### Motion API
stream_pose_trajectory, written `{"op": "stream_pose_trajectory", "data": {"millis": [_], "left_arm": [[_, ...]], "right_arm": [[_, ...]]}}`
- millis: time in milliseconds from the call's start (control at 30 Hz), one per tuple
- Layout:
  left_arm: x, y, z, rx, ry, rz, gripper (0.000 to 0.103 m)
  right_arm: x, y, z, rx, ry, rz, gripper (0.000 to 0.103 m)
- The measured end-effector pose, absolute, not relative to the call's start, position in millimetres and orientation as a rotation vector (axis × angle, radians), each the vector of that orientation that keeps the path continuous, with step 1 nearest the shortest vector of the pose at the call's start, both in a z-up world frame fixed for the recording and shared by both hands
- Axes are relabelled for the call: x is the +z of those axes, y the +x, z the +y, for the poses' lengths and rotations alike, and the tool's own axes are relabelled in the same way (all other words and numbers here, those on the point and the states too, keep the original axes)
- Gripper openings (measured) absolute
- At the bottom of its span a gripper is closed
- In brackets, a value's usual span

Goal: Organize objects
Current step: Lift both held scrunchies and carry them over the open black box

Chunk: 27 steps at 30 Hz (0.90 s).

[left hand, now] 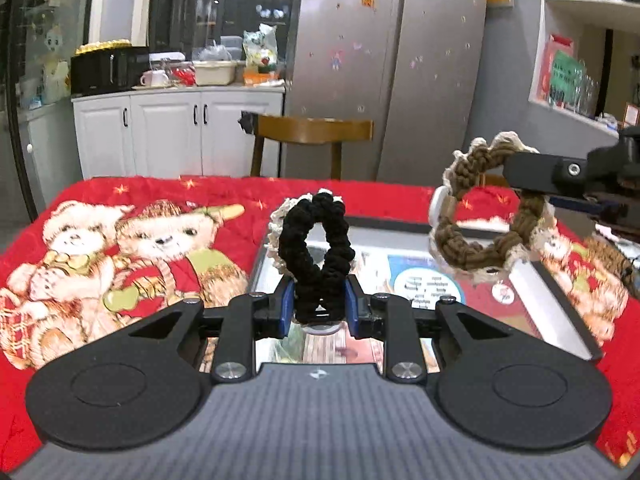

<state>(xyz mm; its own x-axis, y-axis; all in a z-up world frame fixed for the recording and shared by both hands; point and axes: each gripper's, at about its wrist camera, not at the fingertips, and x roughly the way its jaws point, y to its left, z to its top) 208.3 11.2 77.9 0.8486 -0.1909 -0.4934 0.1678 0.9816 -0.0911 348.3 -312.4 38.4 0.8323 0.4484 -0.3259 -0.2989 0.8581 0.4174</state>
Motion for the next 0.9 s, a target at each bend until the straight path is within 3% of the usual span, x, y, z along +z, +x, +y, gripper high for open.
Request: {"op": "stream_pose_trajectory", "data": {"millis": [400,900], "left_arm": [[26.6,213.3,9.9,-0.147,0.057,0.638,0.03],[36.8,189.3,12.1,-0.154,-0.003,0.666,0.03]], "right_arm": [[3.8,356.5,-309.2,0.392,0.345,0.524,0.01],[2.6,349.1,-301.6,0.401,0.293,0.543,0.01]]}}
